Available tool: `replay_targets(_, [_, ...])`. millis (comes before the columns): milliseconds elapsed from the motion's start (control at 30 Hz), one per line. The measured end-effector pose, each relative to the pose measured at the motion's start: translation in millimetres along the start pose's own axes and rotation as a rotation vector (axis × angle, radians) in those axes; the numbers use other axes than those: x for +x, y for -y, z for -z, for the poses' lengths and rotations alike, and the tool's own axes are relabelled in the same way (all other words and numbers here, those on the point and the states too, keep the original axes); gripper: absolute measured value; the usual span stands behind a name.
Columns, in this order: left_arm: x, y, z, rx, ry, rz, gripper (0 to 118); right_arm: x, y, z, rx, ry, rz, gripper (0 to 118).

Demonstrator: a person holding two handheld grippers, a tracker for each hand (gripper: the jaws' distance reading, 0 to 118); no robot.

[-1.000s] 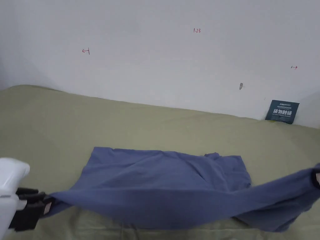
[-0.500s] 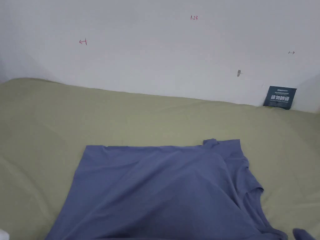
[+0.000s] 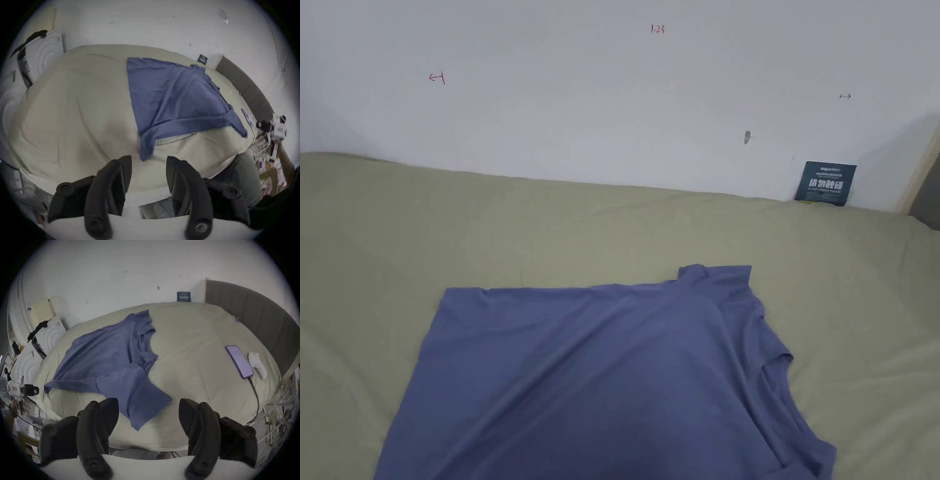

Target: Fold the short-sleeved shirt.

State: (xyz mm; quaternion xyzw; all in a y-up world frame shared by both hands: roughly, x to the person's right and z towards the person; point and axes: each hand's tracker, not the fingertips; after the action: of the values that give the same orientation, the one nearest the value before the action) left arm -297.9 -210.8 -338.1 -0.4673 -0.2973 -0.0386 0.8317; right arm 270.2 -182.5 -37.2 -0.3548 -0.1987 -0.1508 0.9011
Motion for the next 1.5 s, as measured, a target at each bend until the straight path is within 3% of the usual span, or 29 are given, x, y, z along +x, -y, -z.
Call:
replay_targets(200, [75, -35, -24, 0.158, -0.072, 0.022, 46, -53, -24, -13, 0.149, 0.016, -0.041, 83])
replay_targets(233, [90, -38, -23, 0.181, -0.069, 0.044, 40, -66, -26, -13, 0.159, 0.006, -0.044, 83])
replay_targets(267, [109, -40, -20, 0.202, -0.089, 0.070, 24, -80, -27, -13, 0.163, -0.003, -0.049, 81])
replay_targets(300, [128, -40, -18, 0.230, -0.112, 0.088, 2, -97, -25, -11, 0.162, -0.009, -0.052, 70])
replay_targets(333, [142, -36, -16, 0.266, -0.129, 0.112, 0, -109, -23, -11, 0.158, -0.015, -0.055, 49])
replay_targets(367, [158, -30, -14, 0.304, -0.166, 0.116, 0, -123, -17, -10, 0.151, -0.030, -0.066, 15])
replay_targets(400, [169, -25, -8, 0.276, -0.193, 0.074, 0, -135, -11, -8, 0.137, -0.038, -0.091, 2])
replay_targets(500, [194, 4, 0, 0.263, -0.154, 0.019, 0, -164, 21, -6, 0.139, -0.020, -0.173, 1])
replay_targets(633, [224, 54, 14, 0.197, -0.237, 0.049, 0, -176, 61, -1, 0.070, -0.041, -0.131, 1])
replay_targets(833, [236, 93, 32, 0.072, -0.198, 0.008, 0, -180, 84, 8, -0.007, -0.031, -0.148, 1])
replay_targets(1067, [218, 59, 18, 0.155, -0.207, 0.010, 0, -168, 65, 0, 0.037, -0.016, -0.137, 1])
replay_targets(1233, [143, 4, -4, 0.237, -0.380, -0.014, 0, -144, 36, -9, 0.116, -0.007, -0.135, 1])
replay_targets(1267, [125, -6, -6, 0.215, -0.354, -0.010, 0, -138, 31, -10, 0.131, 0.002, -0.131, 1])
replay_targets(1300, [106, -13, -8, 0.212, -0.340, -0.016, 2, -131, 26, -11, 0.144, 0.008, -0.125, 1])
replay_targets(1367, [80, -21, -3, 0.140, -0.313, -0.019, 21, -119, 17, -11, 0.165, 0.015, -0.106, 1])
replay_targets(1433, [59, -22, 7, 0.089, -0.228, -0.013, 60, -106, 8, -9, 0.163, 0.011, -0.096, 2])
replay_targets(1467, [51, -21, 13, 0.065, -0.122, -0.042, 69, -99, 5, -7, 0.153, -0.014, -0.079, 2])
replay_targets(1500, [43, -18, 22, 0.026, -0.018, -0.100, 68, -92, 2, -5, 0.147, -0.051, -0.047, 2])
